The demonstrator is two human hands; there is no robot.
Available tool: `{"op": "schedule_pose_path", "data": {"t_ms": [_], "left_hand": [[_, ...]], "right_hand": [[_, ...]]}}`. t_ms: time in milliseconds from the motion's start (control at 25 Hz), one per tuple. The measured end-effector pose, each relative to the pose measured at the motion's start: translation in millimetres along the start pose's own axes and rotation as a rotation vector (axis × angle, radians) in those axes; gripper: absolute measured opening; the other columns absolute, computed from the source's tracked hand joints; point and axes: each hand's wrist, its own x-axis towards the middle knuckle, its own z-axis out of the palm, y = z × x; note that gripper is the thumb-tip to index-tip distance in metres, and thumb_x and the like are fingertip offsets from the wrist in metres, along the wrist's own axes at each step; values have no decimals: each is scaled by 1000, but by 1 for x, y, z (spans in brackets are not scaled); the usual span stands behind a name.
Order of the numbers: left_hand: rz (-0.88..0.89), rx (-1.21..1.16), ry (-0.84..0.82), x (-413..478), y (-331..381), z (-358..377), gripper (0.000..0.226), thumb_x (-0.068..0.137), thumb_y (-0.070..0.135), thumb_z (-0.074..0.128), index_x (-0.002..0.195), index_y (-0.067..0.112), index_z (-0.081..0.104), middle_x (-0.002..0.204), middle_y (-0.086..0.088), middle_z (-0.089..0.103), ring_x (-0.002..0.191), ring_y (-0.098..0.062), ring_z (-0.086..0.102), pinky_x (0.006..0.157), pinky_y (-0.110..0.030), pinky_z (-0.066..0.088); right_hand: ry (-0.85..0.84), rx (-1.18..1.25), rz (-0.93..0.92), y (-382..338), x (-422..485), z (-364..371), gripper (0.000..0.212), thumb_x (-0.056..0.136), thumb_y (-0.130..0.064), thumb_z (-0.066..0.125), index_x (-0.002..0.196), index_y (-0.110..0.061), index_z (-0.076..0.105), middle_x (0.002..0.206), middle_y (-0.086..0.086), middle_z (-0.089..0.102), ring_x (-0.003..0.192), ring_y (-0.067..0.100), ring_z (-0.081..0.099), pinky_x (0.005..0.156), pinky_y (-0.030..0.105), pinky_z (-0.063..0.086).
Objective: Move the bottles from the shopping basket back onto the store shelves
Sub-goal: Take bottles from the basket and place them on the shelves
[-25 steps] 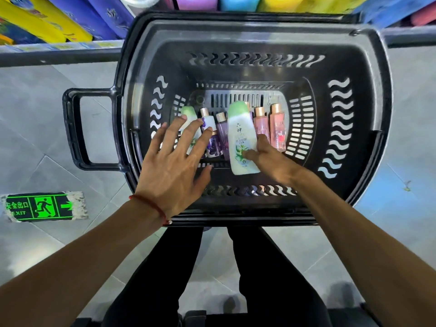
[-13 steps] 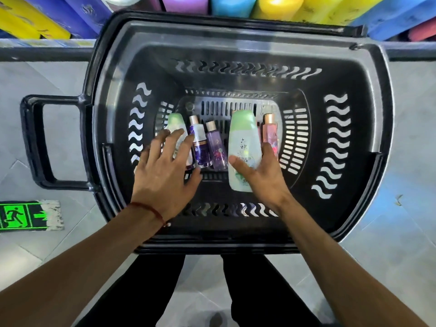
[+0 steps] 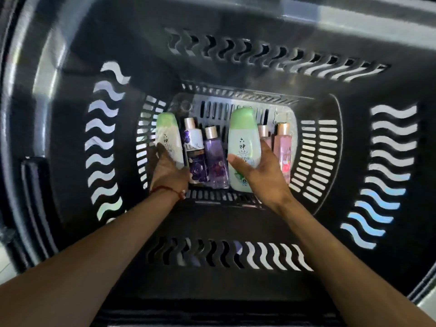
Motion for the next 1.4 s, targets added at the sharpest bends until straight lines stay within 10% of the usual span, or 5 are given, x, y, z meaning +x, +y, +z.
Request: {"op": "schedule_pose_path", "data": {"t_ms": [360, 480, 720, 1080, 1400], "left_hand": [[115, 47, 66, -1, -9, 16, 79, 99, 6, 59, 162, 7, 12, 164, -15, 26, 150, -32, 30, 123, -33, 23], [-4, -75, 61, 0, 0, 16, 76, 94, 1, 65, 159, 12, 26, 133, -3, 50, 112, -10, 47, 91, -2, 42], [-126, -55, 32, 8, 12, 14, 62, 87, 16, 79, 137, 5, 44, 135, -15, 55, 101, -22, 56, 65, -11, 34], [-98, -157, -141, -61, 29, -17, 63, 81, -1, 80, 138, 9, 54, 124, -9, 67, 107, -28, 64, 89, -31, 50], [-82, -354, -471, -212, 104, -123, 51, 81, -5, 79, 121, 19, 56, 118, -5, 72, 103, -25, 69, 92, -47, 58]], "right_hand": [[60, 12, 55, 16, 6, 4, 53, 92, -34, 77, 136, -19, 52, 110, 1, 71, 99, 16, 73, 74, 28, 64], [113, 83, 72, 17, 8, 1, 54, 91, -31, 78, 138, -17, 54, 112, 2, 73, 99, 16, 74, 74, 26, 63], [195, 181, 105, 23, 10, -3, 50, 92, -26, 77, 136, -16, 55, 113, 2, 74, 101, 17, 74, 83, 32, 63], [206, 155, 110, -17, -37, -20, 45, 93, -26, 78, 132, -19, 59, 111, -4, 74, 95, 7, 72, 65, 12, 56], [283, 242, 96, -128, -178, -57, 42, 88, -24, 82, 126, -19, 66, 108, 3, 78, 95, 19, 76, 81, 36, 64]]}}
